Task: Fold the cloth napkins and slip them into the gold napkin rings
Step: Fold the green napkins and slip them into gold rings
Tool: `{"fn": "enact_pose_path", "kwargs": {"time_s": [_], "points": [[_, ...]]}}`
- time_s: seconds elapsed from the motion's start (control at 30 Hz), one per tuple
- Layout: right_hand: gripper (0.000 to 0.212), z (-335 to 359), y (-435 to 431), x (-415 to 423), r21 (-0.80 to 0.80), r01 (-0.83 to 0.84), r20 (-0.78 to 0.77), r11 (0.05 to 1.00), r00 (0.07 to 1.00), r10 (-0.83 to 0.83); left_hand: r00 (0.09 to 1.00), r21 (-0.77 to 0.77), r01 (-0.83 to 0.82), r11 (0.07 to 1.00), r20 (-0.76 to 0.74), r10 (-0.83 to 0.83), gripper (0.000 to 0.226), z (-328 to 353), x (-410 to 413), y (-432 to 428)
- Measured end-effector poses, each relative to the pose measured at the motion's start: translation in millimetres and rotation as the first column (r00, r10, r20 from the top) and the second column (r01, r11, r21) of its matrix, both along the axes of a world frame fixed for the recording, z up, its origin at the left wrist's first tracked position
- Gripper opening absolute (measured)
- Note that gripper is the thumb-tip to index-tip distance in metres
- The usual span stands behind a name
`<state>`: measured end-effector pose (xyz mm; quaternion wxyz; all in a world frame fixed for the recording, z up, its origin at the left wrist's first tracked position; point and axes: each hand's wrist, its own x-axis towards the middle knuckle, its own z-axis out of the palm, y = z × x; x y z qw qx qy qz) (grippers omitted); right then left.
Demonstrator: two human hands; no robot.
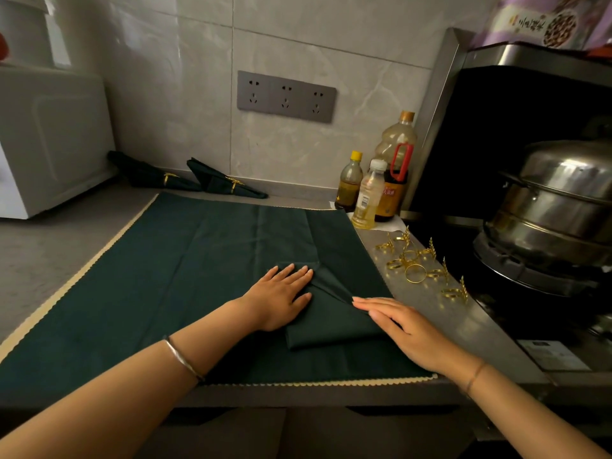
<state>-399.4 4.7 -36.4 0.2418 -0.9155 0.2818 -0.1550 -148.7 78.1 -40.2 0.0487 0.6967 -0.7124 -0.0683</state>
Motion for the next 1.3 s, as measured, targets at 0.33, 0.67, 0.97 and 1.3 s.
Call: {"fn": "enact_pose_path", "kwargs": {"time_s": [0.33,0.67,0.97,1.3], "points": [[0.050,21,24,3,-0.312,-0.088,-0.278,0.946,0.960,-0.003,0.995,-0.030,0.034,0.999,-0.093,-0.036,0.063,8,4,11],[0.052,25,29,11,-0.434,-0.087,-0.311,0.897,0.949,-0.059,0.974,-0.113,0.213,0.971,0.101,-0.202,0.077,30,3,69],[0.045,26,31,14,-0.434,-0.076,-0.309,0.898,0.948,-0.070,0.961,-0.187,0.247,0.951,0.174,-0.215,0.054,32,0,69],[0.035,30,16,25,-0.292,0.094,-0.151,0.952,0.978,-0.143,0.967,-0.268,-0.059,0.961,-0.254,-0.011,0.029,28,9,39]]}}
